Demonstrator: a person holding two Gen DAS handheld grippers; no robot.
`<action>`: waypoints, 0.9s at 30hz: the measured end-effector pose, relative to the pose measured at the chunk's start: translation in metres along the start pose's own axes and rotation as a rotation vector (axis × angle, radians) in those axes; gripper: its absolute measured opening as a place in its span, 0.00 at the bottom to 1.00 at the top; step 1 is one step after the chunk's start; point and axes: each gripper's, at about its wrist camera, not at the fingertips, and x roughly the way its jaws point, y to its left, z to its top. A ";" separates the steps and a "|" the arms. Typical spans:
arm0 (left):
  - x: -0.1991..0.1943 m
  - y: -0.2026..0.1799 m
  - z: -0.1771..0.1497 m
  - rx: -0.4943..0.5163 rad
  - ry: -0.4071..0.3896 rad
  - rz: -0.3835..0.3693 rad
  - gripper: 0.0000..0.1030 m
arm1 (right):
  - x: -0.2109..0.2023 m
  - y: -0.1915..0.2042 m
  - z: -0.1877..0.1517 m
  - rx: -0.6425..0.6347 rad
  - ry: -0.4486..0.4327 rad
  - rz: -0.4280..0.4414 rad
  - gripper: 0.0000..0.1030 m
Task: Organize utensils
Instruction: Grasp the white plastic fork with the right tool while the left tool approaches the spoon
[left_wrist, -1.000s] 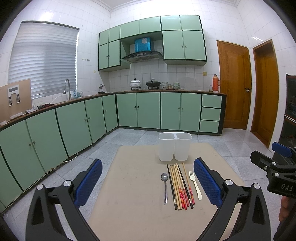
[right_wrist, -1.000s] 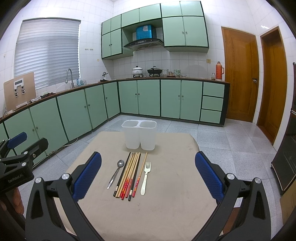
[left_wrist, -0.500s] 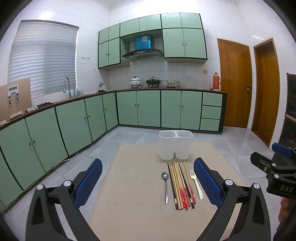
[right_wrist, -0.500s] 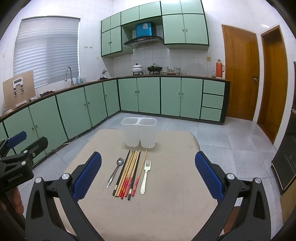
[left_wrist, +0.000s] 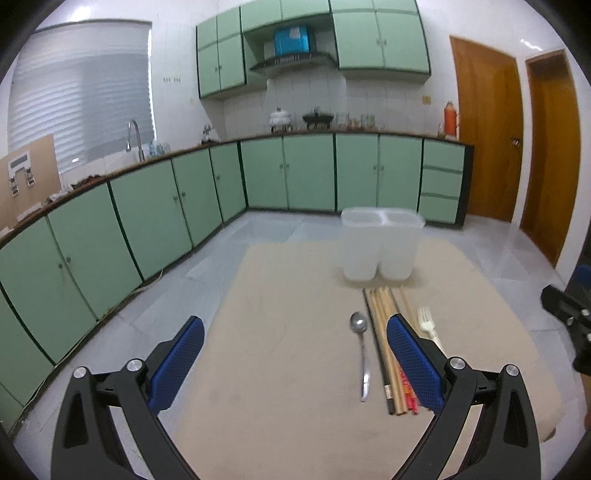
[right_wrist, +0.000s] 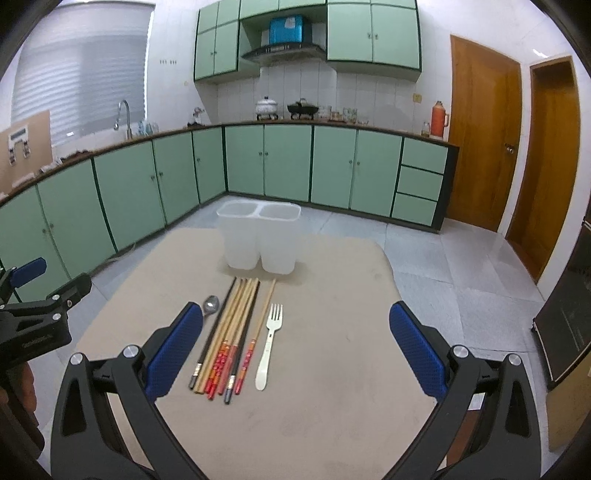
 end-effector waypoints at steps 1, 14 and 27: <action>0.011 0.001 -0.001 0.000 0.018 -0.003 0.94 | 0.012 -0.001 0.000 0.000 0.014 -0.002 0.95; 0.131 -0.026 -0.012 0.021 0.212 -0.034 0.91 | 0.155 -0.003 -0.010 0.068 0.286 0.045 0.70; 0.182 -0.037 -0.017 0.038 0.289 -0.053 0.89 | 0.235 0.011 -0.024 0.081 0.445 0.057 0.48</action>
